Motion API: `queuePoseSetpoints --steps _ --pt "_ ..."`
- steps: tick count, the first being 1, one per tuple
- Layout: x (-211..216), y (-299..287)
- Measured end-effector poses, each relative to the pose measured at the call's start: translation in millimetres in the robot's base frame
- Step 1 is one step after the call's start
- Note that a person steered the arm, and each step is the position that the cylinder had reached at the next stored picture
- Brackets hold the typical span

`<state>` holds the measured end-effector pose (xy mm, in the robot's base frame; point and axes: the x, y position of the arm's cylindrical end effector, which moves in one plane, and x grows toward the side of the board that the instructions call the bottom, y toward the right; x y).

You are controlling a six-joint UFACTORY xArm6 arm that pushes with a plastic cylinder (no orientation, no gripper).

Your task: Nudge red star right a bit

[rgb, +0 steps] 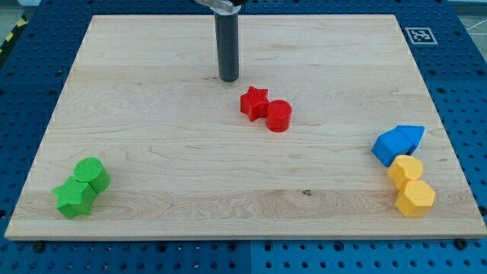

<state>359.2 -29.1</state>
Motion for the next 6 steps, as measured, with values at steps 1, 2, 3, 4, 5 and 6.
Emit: queuePoseSetpoints --steps 1,2,3,4,5,6 --pt "15 12" --pt "32 33" --pt "46 54" --pt "59 75" --pt "74 97" --pt "88 119"
